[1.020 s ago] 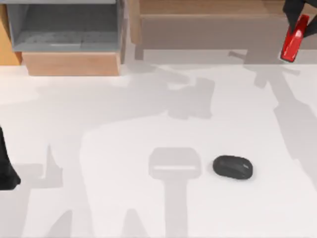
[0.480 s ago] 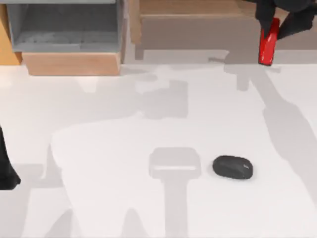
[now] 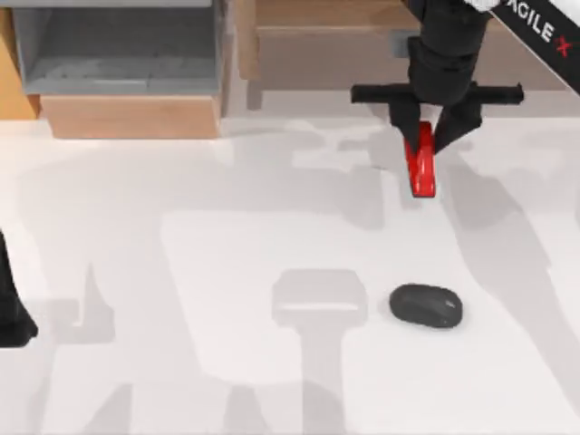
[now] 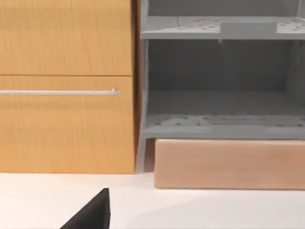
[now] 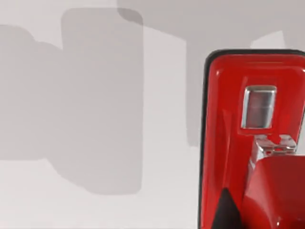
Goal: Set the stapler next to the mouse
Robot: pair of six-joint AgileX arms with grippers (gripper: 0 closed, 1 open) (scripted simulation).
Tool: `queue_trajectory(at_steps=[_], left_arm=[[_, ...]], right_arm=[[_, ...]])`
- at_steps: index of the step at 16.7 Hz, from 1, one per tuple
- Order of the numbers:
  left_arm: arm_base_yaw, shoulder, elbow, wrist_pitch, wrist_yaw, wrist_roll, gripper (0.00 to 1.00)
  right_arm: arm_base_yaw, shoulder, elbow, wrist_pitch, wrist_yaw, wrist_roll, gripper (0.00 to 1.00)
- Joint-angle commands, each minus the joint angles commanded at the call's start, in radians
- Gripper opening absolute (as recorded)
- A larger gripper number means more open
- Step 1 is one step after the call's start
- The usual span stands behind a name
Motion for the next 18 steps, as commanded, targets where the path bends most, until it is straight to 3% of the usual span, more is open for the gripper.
queue_trajectory(at_steps=[8,18], left_arm=[[0.000,0.000,0.000,0.000,0.000,0.000,1.00],[0.000,0.000,0.000,0.000,0.000,0.000,1.00]], right_arm=[[0.001,0.016,0.006,0.001,0.005,0.000,0.00],[0.092,-0.200,-0.001,-0.005,0.131,0.074,0.00]])
